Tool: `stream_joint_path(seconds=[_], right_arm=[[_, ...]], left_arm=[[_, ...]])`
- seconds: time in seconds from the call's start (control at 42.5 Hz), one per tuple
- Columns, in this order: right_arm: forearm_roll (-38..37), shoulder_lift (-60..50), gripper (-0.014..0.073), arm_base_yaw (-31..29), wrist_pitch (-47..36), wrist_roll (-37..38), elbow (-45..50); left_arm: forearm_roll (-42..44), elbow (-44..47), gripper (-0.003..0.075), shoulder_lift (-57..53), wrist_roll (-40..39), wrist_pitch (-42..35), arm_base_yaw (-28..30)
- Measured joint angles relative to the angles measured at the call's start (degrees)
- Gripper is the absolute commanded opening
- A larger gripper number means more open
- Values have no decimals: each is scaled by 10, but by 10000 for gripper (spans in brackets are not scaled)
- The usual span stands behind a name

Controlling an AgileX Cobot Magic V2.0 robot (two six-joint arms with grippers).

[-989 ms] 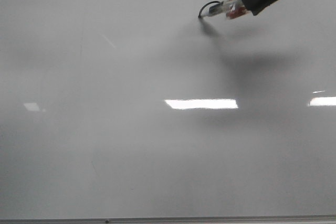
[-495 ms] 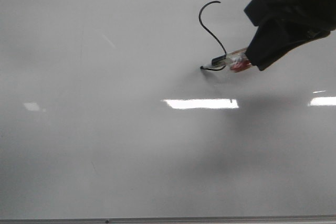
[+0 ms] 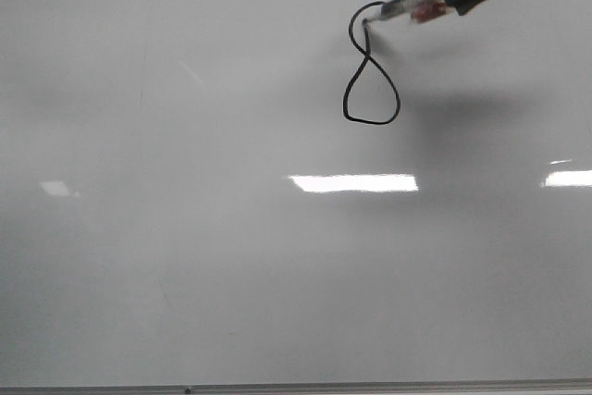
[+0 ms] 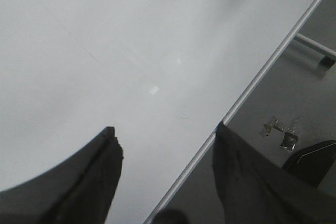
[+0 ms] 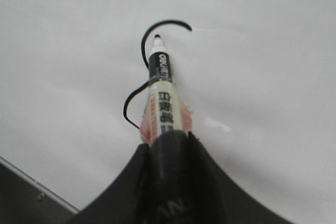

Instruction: Write number 8 on whiteboard

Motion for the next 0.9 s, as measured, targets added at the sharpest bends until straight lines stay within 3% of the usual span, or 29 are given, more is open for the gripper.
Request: stream_joint_path(seconds=[0.212, 0.353, 0.471, 0.66, 0.895], right_arm=[[-4, -34, -67, 12, 59, -9, -10], [-7, -84, -67, 46, 112, -54, 8], [-7, -134, -67, 82, 143, -98, 41], [-9, -203, -67, 129, 208, -156, 64], [-9, -227, -67, 153, 285, -177, 65]], left_arm=[[-1, 0, 388, 0, 0, 0, 0], [-13, 0, 389, 0, 24, 0, -17], [-28, 0, 397, 7, 47, 0, -65], [-36, 0, 503, 46, 56, -11, -154], [-76, 0, 504, 95, 102, -59, -251]])
